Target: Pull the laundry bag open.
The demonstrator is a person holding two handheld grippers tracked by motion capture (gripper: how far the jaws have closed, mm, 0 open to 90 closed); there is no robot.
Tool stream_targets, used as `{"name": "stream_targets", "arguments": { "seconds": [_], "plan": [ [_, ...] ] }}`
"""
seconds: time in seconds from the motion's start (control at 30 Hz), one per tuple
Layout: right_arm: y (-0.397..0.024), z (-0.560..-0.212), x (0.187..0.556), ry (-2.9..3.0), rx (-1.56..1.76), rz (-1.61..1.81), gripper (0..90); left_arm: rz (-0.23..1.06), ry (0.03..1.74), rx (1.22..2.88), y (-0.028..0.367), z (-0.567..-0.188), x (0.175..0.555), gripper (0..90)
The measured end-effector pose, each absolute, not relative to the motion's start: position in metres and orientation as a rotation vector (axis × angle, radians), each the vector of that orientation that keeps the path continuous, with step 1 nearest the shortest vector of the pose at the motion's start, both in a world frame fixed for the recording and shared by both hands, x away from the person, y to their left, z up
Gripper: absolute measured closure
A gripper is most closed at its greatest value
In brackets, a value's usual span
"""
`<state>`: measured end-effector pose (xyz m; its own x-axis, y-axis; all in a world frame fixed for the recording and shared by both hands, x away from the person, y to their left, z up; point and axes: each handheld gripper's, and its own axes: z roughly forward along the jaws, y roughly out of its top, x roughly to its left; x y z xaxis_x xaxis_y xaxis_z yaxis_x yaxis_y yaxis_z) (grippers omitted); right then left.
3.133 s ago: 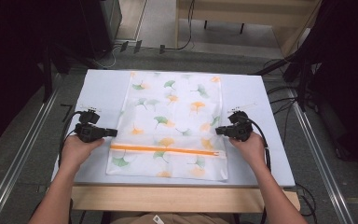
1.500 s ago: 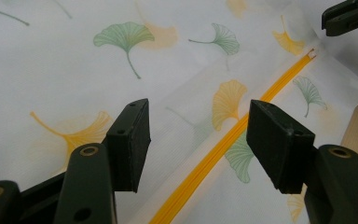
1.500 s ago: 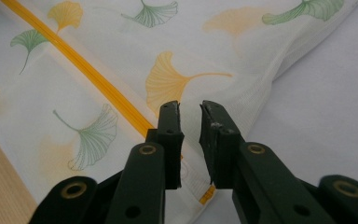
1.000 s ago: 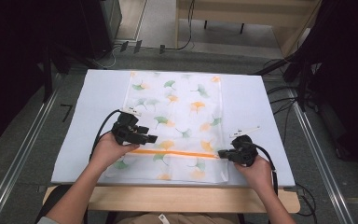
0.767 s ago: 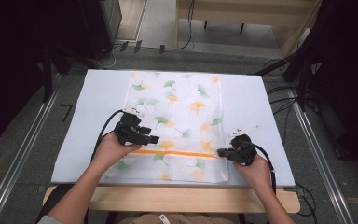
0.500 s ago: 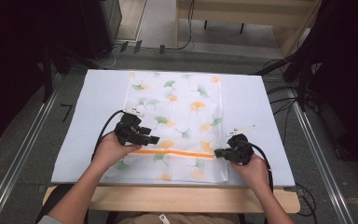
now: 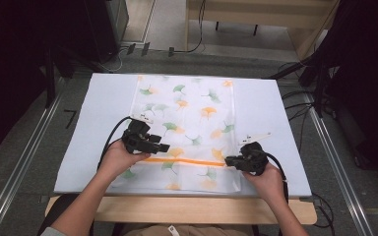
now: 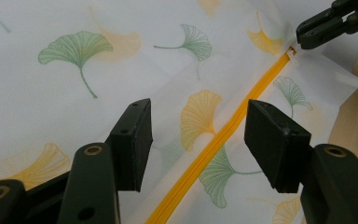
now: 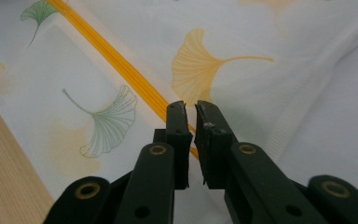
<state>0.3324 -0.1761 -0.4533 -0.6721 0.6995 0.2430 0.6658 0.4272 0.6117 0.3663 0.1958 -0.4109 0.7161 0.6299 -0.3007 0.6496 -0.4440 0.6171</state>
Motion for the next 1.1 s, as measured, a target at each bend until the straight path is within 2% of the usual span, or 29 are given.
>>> {"name": "stream_targets", "arguments": {
  "seconds": [0.33, 0.63, 1.1],
  "plan": [
    [-0.199, -0.452, 0.327, 2.547, 1.318, 1.071, 73.4, -0.059, 0.944, 2.179, 0.186, -0.409, 0.367, 43.1],
    [-0.209, -0.455, 0.319, 2.526, 1.363, 1.025, 70.7, -0.075, 0.892, 2.192, 0.167, -0.409, 0.369, 43.0],
    [-0.211, -0.465, 0.309, 2.532, 1.307, 0.973, 55.1, -0.105, 0.848, 2.209, 0.137, -0.416, 0.369, 42.6]
  ]
}}
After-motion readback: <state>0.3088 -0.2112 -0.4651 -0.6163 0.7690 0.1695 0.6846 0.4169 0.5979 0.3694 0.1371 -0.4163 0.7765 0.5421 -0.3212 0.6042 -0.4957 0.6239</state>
